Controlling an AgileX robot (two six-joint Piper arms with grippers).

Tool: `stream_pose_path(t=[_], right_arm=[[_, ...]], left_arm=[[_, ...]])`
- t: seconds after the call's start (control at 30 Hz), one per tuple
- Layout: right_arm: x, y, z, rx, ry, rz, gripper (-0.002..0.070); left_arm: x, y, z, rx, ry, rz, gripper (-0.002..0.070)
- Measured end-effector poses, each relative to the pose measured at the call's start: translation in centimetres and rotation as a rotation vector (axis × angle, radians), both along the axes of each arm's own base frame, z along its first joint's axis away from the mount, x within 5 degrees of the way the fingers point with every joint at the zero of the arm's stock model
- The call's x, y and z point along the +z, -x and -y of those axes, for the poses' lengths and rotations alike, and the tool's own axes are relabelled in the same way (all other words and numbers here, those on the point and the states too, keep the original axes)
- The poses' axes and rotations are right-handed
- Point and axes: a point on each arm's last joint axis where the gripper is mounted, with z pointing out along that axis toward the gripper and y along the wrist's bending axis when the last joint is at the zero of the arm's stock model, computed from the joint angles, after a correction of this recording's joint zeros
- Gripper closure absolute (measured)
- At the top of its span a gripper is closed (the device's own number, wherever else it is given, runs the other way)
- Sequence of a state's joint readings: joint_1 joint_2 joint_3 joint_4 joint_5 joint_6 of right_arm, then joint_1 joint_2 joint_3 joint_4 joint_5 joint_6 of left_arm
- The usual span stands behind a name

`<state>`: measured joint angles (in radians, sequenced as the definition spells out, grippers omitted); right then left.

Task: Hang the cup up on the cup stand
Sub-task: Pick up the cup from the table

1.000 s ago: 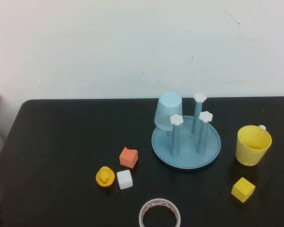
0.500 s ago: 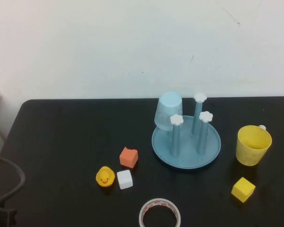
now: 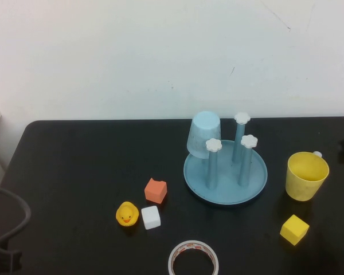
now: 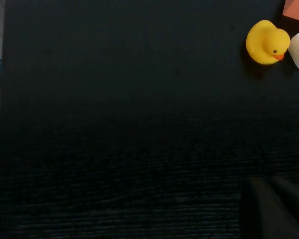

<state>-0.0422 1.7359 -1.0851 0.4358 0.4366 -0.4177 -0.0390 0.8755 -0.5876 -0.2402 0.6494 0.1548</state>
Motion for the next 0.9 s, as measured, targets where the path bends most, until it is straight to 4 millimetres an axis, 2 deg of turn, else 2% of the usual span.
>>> stream_pose_path(t=[0.27, 0.43, 0.53, 0.63, 0.8, 0.9], right_arm=[[-4.0, -4.0, -2.4, 0.123, 0.044, -0.004, 0.026], [-7.0, -5.1, -2.3, 0.154, 0.082, -0.032, 0.0262], [-8.2, -5.3, -2.2, 0.168, 0.103, -0.05, 0.0288], [-8.7, -5.3, -2.2, 0.167, 0.105, -0.055, 0.0365], [-8.5, -5.5, -2.1, 0.165, 0.113, -0.038, 0.0599], [-7.8, -6.0, -2.2, 0.173, 0.111, -0.026, 0.0635]], left_arm=[[0.1, -0.2, 0.0, 0.004, -0.002, 0.024, 0.0676], [0.1, -0.2, 0.0, -0.017, -0.019, 0.029, 0.0676], [0.1, -0.2, 0.0, -0.029, -0.029, 0.03, 0.0676], [0.1, -0.2, 0.0, -0.03, -0.031, 0.032, 0.0676], [0.3, -0.4, -0.1, -0.022, -0.031, 0.062, 0.0676], [0.4, -0.5, -0.1, -0.019, -0.029, 0.075, 0.0676]])
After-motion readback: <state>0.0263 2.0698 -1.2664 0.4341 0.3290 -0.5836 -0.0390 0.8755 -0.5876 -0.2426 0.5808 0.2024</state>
